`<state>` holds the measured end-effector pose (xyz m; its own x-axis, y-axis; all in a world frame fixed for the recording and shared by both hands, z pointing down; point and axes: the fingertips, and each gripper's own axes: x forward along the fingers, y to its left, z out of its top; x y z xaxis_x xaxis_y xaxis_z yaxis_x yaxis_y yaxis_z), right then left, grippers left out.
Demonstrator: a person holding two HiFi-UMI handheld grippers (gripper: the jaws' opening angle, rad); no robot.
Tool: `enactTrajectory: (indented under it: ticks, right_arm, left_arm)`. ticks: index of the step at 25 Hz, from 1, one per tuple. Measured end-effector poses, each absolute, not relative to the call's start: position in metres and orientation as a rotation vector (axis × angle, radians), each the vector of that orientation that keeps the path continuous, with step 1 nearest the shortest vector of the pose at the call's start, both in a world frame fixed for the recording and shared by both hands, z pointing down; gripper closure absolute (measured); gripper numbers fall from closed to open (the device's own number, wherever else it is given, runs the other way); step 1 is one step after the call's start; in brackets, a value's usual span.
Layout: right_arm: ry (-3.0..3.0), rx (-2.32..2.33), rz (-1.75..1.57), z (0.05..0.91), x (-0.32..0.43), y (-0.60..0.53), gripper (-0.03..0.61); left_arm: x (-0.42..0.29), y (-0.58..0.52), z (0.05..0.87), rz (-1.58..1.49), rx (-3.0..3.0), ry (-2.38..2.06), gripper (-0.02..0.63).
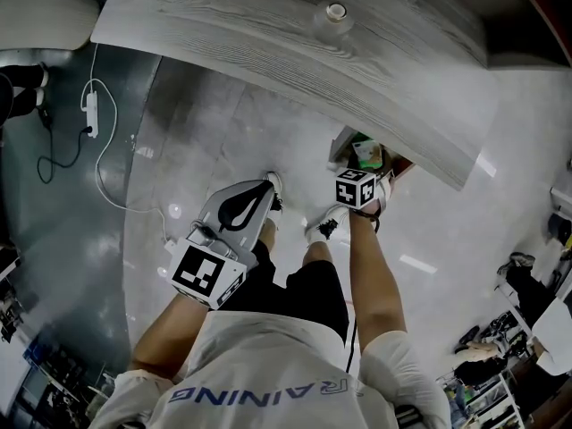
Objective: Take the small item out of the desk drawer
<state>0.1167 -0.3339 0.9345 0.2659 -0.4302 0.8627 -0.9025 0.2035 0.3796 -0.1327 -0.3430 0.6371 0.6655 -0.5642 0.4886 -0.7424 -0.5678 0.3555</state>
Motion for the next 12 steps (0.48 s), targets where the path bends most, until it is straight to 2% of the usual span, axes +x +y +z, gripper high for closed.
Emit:
enactTrajectory:
  ticks: [12]
  right_arm:
    - [-1.566, 1.471, 0.445, 0.837, 0.109, -0.303, 0.229]
  left_arm:
    - [-0.104, -0.329, 0.585, 0.381, 2.431, -1.012, 0.612]
